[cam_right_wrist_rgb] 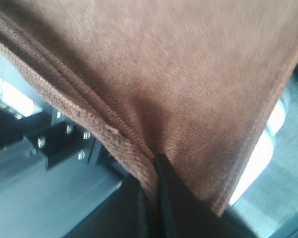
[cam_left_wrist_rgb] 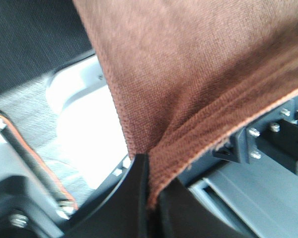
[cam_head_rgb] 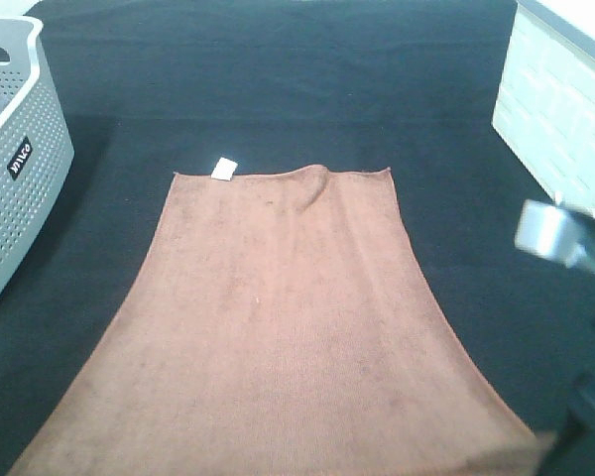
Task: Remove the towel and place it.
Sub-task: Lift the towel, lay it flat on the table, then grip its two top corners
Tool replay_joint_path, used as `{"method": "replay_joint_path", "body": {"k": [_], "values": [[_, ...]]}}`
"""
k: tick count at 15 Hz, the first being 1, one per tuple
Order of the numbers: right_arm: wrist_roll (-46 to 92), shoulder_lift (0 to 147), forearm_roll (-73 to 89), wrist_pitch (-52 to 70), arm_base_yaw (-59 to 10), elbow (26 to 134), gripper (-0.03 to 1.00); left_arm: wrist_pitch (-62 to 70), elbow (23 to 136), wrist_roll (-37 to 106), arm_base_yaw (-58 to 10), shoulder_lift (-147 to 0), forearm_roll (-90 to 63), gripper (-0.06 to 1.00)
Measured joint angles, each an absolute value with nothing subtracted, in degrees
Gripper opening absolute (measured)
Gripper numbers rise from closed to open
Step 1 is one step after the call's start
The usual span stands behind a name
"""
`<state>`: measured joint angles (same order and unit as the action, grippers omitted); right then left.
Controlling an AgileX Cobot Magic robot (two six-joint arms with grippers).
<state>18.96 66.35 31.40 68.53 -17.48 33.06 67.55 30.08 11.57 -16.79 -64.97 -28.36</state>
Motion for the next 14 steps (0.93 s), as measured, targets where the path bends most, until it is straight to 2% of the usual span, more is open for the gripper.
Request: {"method": "replay_joint_path", "body": {"k": [4,14], "values": [[20.05,67.49,30.77,68.75,-17.48,30.88,0.00,68.07,28.30,10.08,-20.51,-64.74,-30.25,0.00],[20.05,82.79,31.28,64.23,-17.42,30.71,0.00,68.18,31.28,3.84,-20.86,-74.26,-29.56,0.00]]}}
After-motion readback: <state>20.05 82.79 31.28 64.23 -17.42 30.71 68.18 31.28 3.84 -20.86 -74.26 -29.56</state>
